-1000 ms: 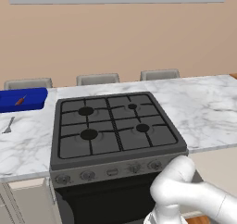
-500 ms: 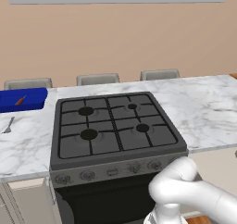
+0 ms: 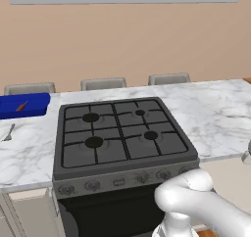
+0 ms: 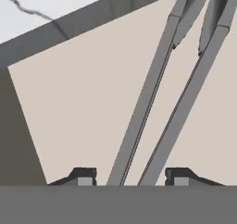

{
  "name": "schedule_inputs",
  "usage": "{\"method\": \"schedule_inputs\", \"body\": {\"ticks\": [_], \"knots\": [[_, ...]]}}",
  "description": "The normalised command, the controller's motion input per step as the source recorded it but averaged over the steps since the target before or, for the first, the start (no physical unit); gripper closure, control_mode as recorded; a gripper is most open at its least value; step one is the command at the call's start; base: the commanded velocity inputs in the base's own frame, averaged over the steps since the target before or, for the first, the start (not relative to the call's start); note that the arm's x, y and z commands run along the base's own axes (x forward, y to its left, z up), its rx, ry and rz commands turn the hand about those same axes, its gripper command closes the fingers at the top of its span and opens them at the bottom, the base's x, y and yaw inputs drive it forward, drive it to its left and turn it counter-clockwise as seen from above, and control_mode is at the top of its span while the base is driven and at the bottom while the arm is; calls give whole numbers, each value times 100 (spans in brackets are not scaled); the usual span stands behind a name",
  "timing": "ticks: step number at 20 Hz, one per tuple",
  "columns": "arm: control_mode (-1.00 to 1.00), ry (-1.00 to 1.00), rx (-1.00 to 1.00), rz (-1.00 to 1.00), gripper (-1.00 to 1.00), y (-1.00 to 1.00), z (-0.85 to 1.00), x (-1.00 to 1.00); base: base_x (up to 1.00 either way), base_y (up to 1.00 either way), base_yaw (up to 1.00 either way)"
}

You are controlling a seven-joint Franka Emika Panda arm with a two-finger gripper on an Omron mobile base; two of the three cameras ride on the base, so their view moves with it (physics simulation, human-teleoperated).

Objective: Take the tongs from the drawer on the right and place them on the dining counter next to the tray containing the hot dog.

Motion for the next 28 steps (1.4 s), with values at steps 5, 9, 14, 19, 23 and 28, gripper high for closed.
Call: {"method": "schedule_inputs", "body": {"ticks": [5, 9, 14, 19, 23, 28], "knots": [[-100, -10, -6, 0, 100, 50, 44, 0, 0, 0, 0], [-100, 0, -4, 0, 100, 47, 37, 0, 0, 0, 0], [-100, 0, -4, 5, 100, 56, 34, 0, 0, 0, 0], [-100, -3, -5, 8, 100, 62, 31, 0, 0, 0, 0], [-100, -4, -5, 10, 100, 67, 21, 0, 0, 0, 0], [-100, -9, -4, 17, 100, 74, 6, 2, 0, 0, 0]]}}
